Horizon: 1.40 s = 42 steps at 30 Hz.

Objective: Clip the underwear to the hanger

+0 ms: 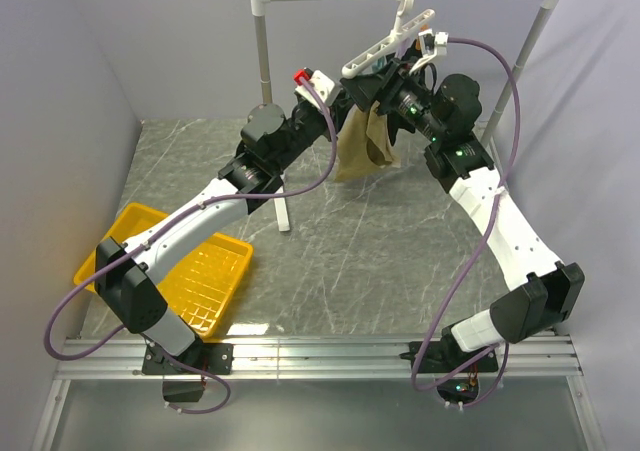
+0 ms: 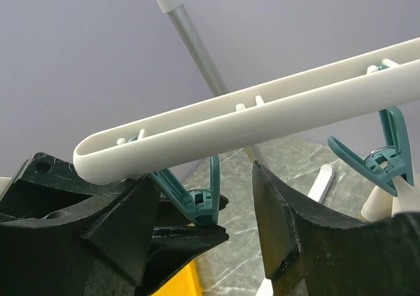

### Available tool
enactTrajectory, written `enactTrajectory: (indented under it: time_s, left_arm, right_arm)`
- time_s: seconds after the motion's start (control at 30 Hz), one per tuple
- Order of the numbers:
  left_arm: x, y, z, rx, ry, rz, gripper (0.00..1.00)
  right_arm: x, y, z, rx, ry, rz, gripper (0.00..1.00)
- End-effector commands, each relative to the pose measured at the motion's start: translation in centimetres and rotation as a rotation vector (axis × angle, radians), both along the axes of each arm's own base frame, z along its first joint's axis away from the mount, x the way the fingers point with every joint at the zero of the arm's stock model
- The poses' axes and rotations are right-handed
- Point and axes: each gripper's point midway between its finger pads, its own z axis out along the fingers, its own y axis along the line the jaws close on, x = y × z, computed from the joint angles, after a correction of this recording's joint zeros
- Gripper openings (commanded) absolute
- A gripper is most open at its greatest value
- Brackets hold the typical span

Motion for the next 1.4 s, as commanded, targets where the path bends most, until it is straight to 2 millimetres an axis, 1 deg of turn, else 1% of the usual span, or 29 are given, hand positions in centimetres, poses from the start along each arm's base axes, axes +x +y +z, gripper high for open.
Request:
enactTrajectory:
  time_s: [0.0,0.1,0.33,0.43,0.47,0.53,0.57,0.63,0.67,0.7,0.73,0.77,0.83,0.87,0.97,1.0,1.07,1.1,1.13,1.17,1.2,1.23,1.27,1.3,1.33,1.37]
  left_arm:
    - [-1.0,-1.7,-1.4,0.037,0.049,-0.059,0.09]
    - [-1.0,-1.7,-1.3,0.028,0.063,-0.058,0.09]
    - [-0.8,-1.8,-1.5,0.021,0.081,-0.056,0.09]
    - [-0.7,-2.0,-1.7,0.025,0.089,-0.055,0.08]
    - [-0.6,-1.9,-1.7,0.023,0.09,-0.052,0.08]
    - [-0.7,-1.9,-1.8,0.026,0.092,-0.053,0.08]
    - [-0.7,-1.9,-1.8,0.025,0.092,-0.052,0.09]
    - [-0.6,-1.8,-2.1,0.029,0.095,-0.046,0.1]
    - [-0.7,-1.8,-2.1,0.028,0.092,-0.048,0.13]
    - [-0.7,-1.7,-2.3,0.031,0.095,-0.048,0.15]
    - [-0.9,-1.6,-2.2,0.028,0.091,-0.05,0.18]
    - [-0.9,-1.6,-2.3,0.033,0.091,-0.05,0.29]
    - [-1.2,-1.3,-2.4,0.035,0.094,-0.05,0.38]
    - [-1.3,-1.2,-2.5,0.038,0.093,-0.048,0.44]
    - [-2.0,-0.4,-2.9,0.044,0.092,-0.049,0.54]
    - [-2.2,-0.1,-3.0,0.043,0.094,-0.044,0.55]
    - [-2.7,0.8,-3.8,0.041,0.118,-0.045,0.58]
    - [-2.9,1.0,-5.2,0.058,0.142,-0.05,0.58]
    - [-3.1,1.8,-5.2,0.056,0.149,-0.051,0.59]
    - [-3.7,1.6,-5.8,0.065,0.161,-0.089,0.61]
    - [-4.1,1.7,-7.6,0.094,0.187,-0.109,0.63]
    - [-4.7,1.9,-8.3,0.121,0.197,-0.139,0.64]
    - [-5.9,1.3,-9.4,0.178,0.182,-0.212,0.67]
    - [-6.7,1.0,-11.0,0.223,0.189,-0.26,0.68]
    - [-7.4,0.7,-11.8,0.257,0.185,-0.301,0.7]
    - [-8.0,0.7,-13.4,0.329,0.18,-0.339,0.74]
  right_arm:
    - [-2.8,-1.0,6.4,0.082,-0.23,-0.012,0.64]
    - [-3.0,-1.4,6.6,0.086,-0.268,-0.037,0.63]
    - [-3.1,-1.7,5.8,0.085,-0.301,-0.06,0.63]
    - [-3.2,-1.8,5.7,0.08,-0.325,-0.067,0.61]
    - [-3.1,-2.0,5.8,0.082,-0.332,-0.077,0.56]
    - [-3.0,-1.9,5.8,0.083,-0.336,-0.076,0.5]
    - [-3.2,-1.8,6.0,0.083,-0.341,-0.071,0.43]
    - [-3.2,-1.8,6.0,0.083,-0.34,-0.065,0.36]
    - [-3.2,-1.8,6.0,0.085,-0.338,-0.064,0.31]
    - [-3.2,-1.7,6.0,0.082,-0.336,-0.06,0.28]
    - [-3.3,-1.7,6.1,0.083,-0.336,-0.058,0.25]
    - [-3.3,-1.7,6.0,0.083,-0.333,-0.057,0.2]
    - [-3.3,-1.6,6.0,0.081,-0.327,-0.054,0.14]
    - [-3.3,-1.6,6.0,0.08,-0.325,-0.054,0.11]
    - [-3.3,-1.5,5.9,0.075,-0.319,-0.046,0.08]
    - [-3.2,-1.5,5.8,0.072,-0.314,-0.046,0.07]
    - [-3.3,-1.5,6.0,0.072,-0.316,-0.048,0.04]
    - [-3.2,-1.5,5.9,0.071,-0.309,-0.049,0.03]
    - [-3.3,-1.6,6.0,0.072,-0.31,-0.049,0.02]
    - [-3.2,-1.5,5.9,0.071,-0.308,-0.049,0.0]
    - [-3.3,-1.5,5.8,0.068,-0.305,-0.046,0.0]
    - [-3.2,-1.4,5.8,0.067,-0.303,-0.046,0.0]
    - [-3.2,-1.4,5.8,0.068,-0.301,-0.048,0.0]
    - [-3.1,-1.5,5.7,0.065,-0.296,-0.049,0.0]
    - [-3.2,-1.5,5.8,0.065,-0.296,-0.049,0.0]
    - [-3.1,-1.5,5.8,0.064,-0.291,-0.05,0.0]
